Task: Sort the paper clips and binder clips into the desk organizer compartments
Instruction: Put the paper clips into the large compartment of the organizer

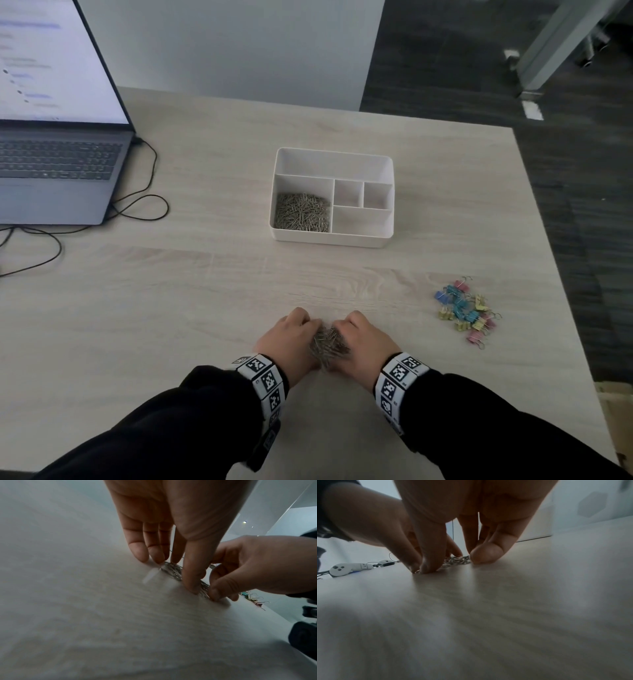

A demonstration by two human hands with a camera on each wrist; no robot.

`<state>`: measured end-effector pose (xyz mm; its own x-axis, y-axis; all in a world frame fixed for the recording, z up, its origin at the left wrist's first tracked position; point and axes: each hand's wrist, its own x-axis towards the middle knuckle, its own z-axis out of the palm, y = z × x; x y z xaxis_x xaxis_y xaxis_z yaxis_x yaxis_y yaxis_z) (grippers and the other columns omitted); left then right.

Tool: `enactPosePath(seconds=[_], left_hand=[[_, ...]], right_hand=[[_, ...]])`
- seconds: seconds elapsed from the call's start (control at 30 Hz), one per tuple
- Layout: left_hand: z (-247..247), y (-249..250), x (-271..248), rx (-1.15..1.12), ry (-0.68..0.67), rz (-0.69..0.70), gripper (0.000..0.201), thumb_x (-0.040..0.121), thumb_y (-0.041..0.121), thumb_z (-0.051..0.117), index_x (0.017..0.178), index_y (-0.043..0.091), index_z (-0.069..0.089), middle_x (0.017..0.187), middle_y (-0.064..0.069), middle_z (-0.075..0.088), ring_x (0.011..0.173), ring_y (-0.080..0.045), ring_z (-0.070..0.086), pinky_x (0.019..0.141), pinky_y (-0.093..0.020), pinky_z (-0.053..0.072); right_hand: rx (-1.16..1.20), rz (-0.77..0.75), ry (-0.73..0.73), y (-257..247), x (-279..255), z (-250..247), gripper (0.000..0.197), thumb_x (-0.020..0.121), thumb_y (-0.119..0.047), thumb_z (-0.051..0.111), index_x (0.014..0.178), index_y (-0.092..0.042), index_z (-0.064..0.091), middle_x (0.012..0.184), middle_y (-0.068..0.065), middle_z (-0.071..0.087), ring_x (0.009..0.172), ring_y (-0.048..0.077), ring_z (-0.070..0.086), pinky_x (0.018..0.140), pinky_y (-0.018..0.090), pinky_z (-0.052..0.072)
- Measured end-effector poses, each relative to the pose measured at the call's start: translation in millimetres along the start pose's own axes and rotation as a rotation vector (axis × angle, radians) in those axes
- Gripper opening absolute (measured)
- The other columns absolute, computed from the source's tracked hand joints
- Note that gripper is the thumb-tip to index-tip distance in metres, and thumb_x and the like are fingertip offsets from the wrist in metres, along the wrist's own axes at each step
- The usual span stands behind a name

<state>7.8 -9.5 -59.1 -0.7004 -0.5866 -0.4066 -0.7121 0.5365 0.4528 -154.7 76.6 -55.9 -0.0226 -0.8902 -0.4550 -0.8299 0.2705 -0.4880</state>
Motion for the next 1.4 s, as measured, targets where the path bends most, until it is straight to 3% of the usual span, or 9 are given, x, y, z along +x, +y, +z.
enactPosePath(seconds=[0.23, 0.53, 0.7, 0.87, 0.97, 1.07, 1.17, 1.27, 1.4], left_hand=[[-1.8, -0.8, 10.0, 0.011, 0.03, 0.032, 0.021, 0.081, 0.039, 0.064, 0.095, 0.023, 0.068, 0.103, -0.001, 0.056, 0.087, -0.024, 0.062, 0.079, -0.034, 0.052], [-20.0, -0.5, 30.6, 0.078, -0.027, 0.014, 0.023, 0.086, 0.034, 0.056, 0.097, 0.021, 0.072, 0.099, -0.003, 0.061, 0.09, -0.025, 0.063, 0.078, -0.033, 0.052], [-29.2, 0.8, 44.7, 0.107, -0.13, -0.049, 0.022, 0.083, 0.032, 0.055, 0.094, 0.02, 0.071, 0.098, -0.006, 0.066, 0.092, -0.027, 0.063, 0.079, -0.032, 0.052], [-41.3, -1.1, 56.2, 0.013, -0.176, -0.093, 0.019, 0.08, 0.031, 0.058, 0.09, 0.022, 0.072, 0.096, -0.003, 0.073, 0.094, -0.025, 0.065, 0.077, -0.025, 0.046], [-61.4, -5.2, 63.0, -0.084, -0.122, -0.071, 0.018, 0.078, 0.031, 0.065, 0.091, 0.023, 0.074, 0.095, 0.0, 0.074, 0.091, -0.019, 0.066, 0.072, -0.02, 0.042], [-93.7, -10.4, 74.6, -0.228, -0.047, -0.069, 0.012, 0.077, 0.026, 0.072, 0.087, 0.021, 0.076, 0.083, 0.003, 0.074, 0.066, -0.001, 0.06, 0.056, -0.007, 0.039], [-130.7, -16.1, 91.2, -0.279, 0.025, -0.054, 0.003, 0.077, 0.025, 0.075, 0.08, 0.024, 0.075, 0.066, 0.012, 0.066, 0.051, 0.011, 0.054, 0.054, -0.003, 0.041], [-164.3, -23.4, 110.2, -0.233, 0.118, 0.0, 0.007, 0.079, 0.03, 0.075, 0.085, 0.028, 0.076, 0.075, 0.013, 0.07, 0.067, 0.003, 0.06, 0.065, -0.009, 0.046], [-192.4, -33.4, 134.9, -0.146, 0.181, 0.018, 0.01, 0.081, 0.033, 0.072, 0.089, 0.032, 0.077, 0.074, 0.013, 0.069, 0.07, -0.004, 0.059, 0.061, -0.006, 0.038]], right_hand=[[0.018, 0.032, 0.004, -13.5, 10.0, 1.4, 0.032, 0.089, -0.036, 0.061, 0.112, -0.015, 0.059, 0.115, 0.006, 0.051, 0.097, 0.03, 0.059, 0.082, 0.037, 0.047], [0.012, 0.056, 0.01, -17.9, 31.0, -6.3, 0.02, 0.089, -0.022, 0.053, 0.106, -0.013, 0.059, 0.109, 0.01, 0.054, 0.098, 0.033, 0.057, 0.08, 0.037, 0.044], [0.053, 0.123, -0.026, -24.0, 44.9, -16.7, 0.015, 0.085, -0.017, 0.052, 0.097, -0.013, 0.06, 0.102, 0.012, 0.058, 0.094, 0.033, 0.057, 0.072, 0.03, 0.037], [0.104, 0.156, -0.047, -23.8, 54.3, -31.0, 0.012, 0.08, -0.016, 0.057, 0.089, -0.015, 0.065, 0.097, 0.011, 0.066, 0.093, 0.032, 0.059, 0.071, 0.029, 0.038], [0.155, 0.153, -0.004, -28.2, 61.4, -50.3, 0.012, 0.078, -0.017, 0.06, 0.087, -0.017, 0.068, 0.092, 0.007, 0.068, 0.09, 0.028, 0.061, 0.071, 0.028, 0.042], [0.218, 0.123, 0.08, -36.2, 76.3, -80.1, 0.012, 0.076, -0.016, 0.065, 0.086, -0.018, 0.071, 0.087, 0.004, 0.07, 0.084, 0.023, 0.063, 0.071, 0.028, 0.046], [0.248, 0.099, 0.135, -45.2, 98.3, -109.5, 0.008, 0.077, -0.017, 0.066, 0.084, -0.021, 0.069, 0.079, -0.003, 0.067, 0.075, 0.016, 0.061, 0.063, 0.024, 0.042], [0.272, 0.058, 0.231, -52.8, 122.8, -133.6, 0.007, 0.08, -0.016, 0.066, 0.082, -0.022, 0.066, 0.077, -0.005, 0.065, 0.071, 0.013, 0.059, 0.058, 0.023, 0.039], [0.272, 0.006, 0.336, -57.1, 156.7, -149.7, 0.009, 0.08, -0.013, 0.065, 0.086, -0.017, 0.069, 0.084, 0.002, 0.066, 0.076, 0.019, 0.061, 0.068, 0.031, 0.051]])
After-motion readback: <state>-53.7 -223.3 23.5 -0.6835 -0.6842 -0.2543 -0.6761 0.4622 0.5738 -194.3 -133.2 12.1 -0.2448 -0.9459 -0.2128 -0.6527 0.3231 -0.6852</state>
